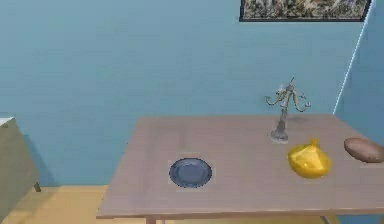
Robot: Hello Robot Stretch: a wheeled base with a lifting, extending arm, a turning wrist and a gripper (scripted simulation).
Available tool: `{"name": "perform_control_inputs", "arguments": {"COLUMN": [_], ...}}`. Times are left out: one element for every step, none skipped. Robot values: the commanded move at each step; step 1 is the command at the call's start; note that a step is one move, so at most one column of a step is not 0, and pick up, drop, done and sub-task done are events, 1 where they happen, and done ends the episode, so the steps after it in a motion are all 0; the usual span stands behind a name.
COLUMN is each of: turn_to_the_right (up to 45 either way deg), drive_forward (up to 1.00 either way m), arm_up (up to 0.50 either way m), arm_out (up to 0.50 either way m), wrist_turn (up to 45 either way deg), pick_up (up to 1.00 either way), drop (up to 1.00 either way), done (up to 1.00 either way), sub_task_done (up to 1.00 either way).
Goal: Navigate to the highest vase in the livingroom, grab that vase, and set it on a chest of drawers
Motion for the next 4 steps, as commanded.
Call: {"name": "perform_control_inputs", "arguments": {"turn_to_the_right": [-45.0, -9.0, 45.0, 45.0], "drive_forward": [0.0, 0.0, 0.0, 0.0], "arm_up": [0.0, 0.0, 0.0, 0.0], "arm_out": [0.0, 0.0, 0.0, 0.0], "wrist_turn": [0.0, 0.0, 0.0, 0.0], "pick_up": [0.0, 0.0, 0.0, 0.0], "drop": [0.0, 0.0, 0.0, 0.0], "done": [0.0, 0.0, 0.0, 0.0], "sub_task_done": [0.0, 0.0, 0.0, 0.0]}}
